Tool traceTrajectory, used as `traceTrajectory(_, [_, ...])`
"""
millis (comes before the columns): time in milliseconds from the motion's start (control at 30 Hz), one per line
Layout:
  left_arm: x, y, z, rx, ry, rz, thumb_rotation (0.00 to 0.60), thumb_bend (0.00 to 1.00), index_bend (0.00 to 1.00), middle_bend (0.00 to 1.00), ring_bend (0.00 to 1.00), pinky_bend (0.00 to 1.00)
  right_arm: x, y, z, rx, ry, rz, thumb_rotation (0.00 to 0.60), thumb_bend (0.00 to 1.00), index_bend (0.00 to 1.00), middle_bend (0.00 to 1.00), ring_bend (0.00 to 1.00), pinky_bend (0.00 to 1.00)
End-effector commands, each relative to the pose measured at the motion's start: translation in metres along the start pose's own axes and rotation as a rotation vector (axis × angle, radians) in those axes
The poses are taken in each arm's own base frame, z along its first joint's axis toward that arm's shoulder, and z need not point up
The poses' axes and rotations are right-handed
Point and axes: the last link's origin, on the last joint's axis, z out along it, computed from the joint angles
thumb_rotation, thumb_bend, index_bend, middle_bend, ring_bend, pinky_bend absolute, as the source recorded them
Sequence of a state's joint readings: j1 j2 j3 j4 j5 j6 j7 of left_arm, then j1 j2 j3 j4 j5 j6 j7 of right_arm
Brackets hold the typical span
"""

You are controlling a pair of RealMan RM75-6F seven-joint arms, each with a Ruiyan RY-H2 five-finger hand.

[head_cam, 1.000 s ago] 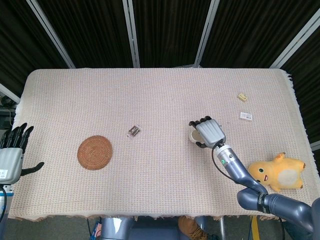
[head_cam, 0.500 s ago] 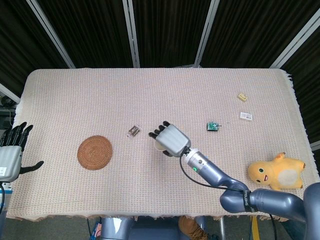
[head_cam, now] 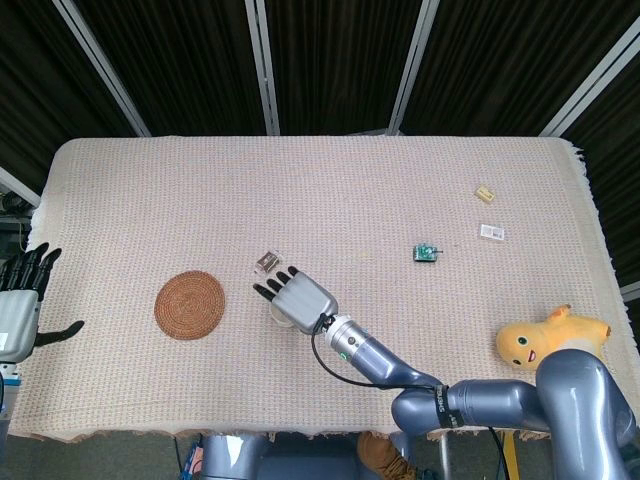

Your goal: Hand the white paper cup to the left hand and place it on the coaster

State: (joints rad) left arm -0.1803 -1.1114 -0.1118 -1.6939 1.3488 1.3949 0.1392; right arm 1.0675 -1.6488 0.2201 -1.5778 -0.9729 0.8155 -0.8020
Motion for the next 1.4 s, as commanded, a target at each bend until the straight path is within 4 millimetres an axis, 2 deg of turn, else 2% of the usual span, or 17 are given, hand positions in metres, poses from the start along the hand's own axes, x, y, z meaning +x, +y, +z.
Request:
traceTrajectory(33, [-0.001, 0.0, 0.0, -0.001, -0.005, 0.003, 0.6, 0.0, 0.0, 0.0, 0.0, 0.0, 0.008, 0.004, -0.011, -0.017, 0.015, 0.014, 0.6, 0.0, 0.0, 0.0, 0.02, 0.18])
traceTrajectory(167, [-0.003, 0.001, 0.0, -0.002, -0.012, 0.01, 0.6, 0.0, 0.0, 0.0, 0.0, 0.0, 0.018, 0.018, -0.033, -0.041, 0.042, -0.017, 0.6, 0.0, 0.0, 0.0, 0.02, 0.18])
traceTrajectory(300, [-0.006, 0.002, 0.001, -0.011, -0.017, 0.02, 0.6, 0.0, 0.0, 0.0, 0.0, 0.0, 0.029, 0.042, -0.065, -0.09, 0.087, -0.057, 0.6, 0.0, 0.0, 0.0, 0.02, 0.16])
traceTrajectory(433, [-0.009, 0.01, 0.002, -0.051, -0.013, 0.02, 0.6, 0.0, 0.0, 0.0, 0.0, 0.0, 0.028, 0.09, -0.123, -0.191, 0.159, -0.112, 0.6, 0.0, 0.0, 0.0, 0.01, 0.11])
traceTrajectory(533, [-0.009, 0.02, 0.004, -0.089, -0.021, 0.009, 0.6, 0.0, 0.0, 0.0, 0.0, 0.0, 0.017, 0.122, -0.158, -0.25, 0.228, -0.081, 0.6, 0.0, 0.0, 0.0, 0.0, 0.07])
traceTrajectory(633, [-0.009, 0.04, 0.007, -0.163, -0.039, -0.009, 0.6, 0.0, 0.0, 0.0, 0.0, 0.0, 0.003, 0.152, -0.191, -0.308, 0.292, -0.046, 0.6, 0.0, 0.0, 0.0, 0.0, 0.03])
traceTrajectory(767, [-0.011, 0.08, 0.022, -0.297, -0.052, 0.057, 0.6, 0.0, 0.0, 0.0, 0.0, 0.0, -0.02, 0.182, -0.234, -0.407, 0.332, -0.012, 0.6, 0.0, 0.0, 0.0, 0.0, 0.0])
traceTrajectory(833, [-0.016, 0.102, 0.03, -0.358, -0.087, 0.085, 0.6, 0.0, 0.0, 0.0, 0.0, 0.0, -0.028, 0.187, -0.248, -0.438, 0.341, -0.003, 0.6, 0.0, 0.0, 0.0, 0.0, 0.0])
traceTrajectory(933, [-0.023, 0.145, 0.044, -0.485, -0.12, 0.144, 0.6, 0.0, 0.0, 0.0, 0.0, 0.0, -0.043, 0.19, -0.27, -0.491, 0.344, 0.025, 0.6, 0.0, 0.0, 0.0, 0.0, 0.0])
traceTrajectory(1000, [-0.025, 0.161, 0.048, -0.53, -0.12, 0.156, 0.6, 0.0, 0.01, 0.0, 0.0, 0.02, -0.047, 0.189, -0.276, -0.507, 0.341, 0.035, 0.6, 0.0, 0.0, 0.0, 0.0, 0.0])
traceTrajectory(1033, [-0.029, 0.182, 0.05, -0.597, -0.118, 0.171, 0.6, 0.0, 0.02, 0.0, 0.0, 0.03, -0.052, 0.188, -0.282, -0.528, 0.335, 0.048, 0.6, 0.0, 0.0, 0.0, 0.0, 0.0])
traceTrajectory(1067, [-0.031, 0.188, 0.052, -0.615, -0.118, 0.177, 0.6, 0.0, 0.04, 0.0, 0.0, 0.06, -0.053, 0.187, -0.284, -0.534, 0.335, 0.052, 0.6, 0.0, 0.0, 0.0, 0.0, 0.0])
traceTrajectory(1100, [-0.038, 0.208, 0.055, -0.668, -0.123, 0.197, 0.6, 0.0, 0.05, 0.0, 0.0, 0.09, -0.056, 0.186, -0.289, -0.55, 0.333, 0.055, 0.6, 0.0, 0.0, 0.0, 0.0, 0.0])
traceTrajectory(1167, [-0.048, 0.232, 0.058, -0.729, -0.135, 0.226, 0.6, 0.0, 0.07, 0.01, 0.01, 0.15, -0.057, 0.187, -0.294, -0.569, 0.323, 0.024, 0.6, 0.0, 0.0, 0.0, 0.0, 0.0])
traceTrajectory(1267, [-0.063, 0.268, 0.064, -0.797, -0.152, 0.27, 0.6, 0.0, 0.08, 0.03, 0.03, 0.17, -0.054, 0.188, -0.295, -0.599, 0.335, 0.019, 0.6, 0.0, 0.0, 0.0, 0.0, 0.0])
traceTrajectory(1400, [-0.079, 0.301, 0.067, -0.844, -0.162, 0.315, 0.6, 0.0, 0.09, 0.04, 0.05, 0.19, -0.054, 0.192, -0.297, -0.621, 0.331, 0.024, 0.6, 0.0, 0.0, 0.0, 0.0, 0.0])
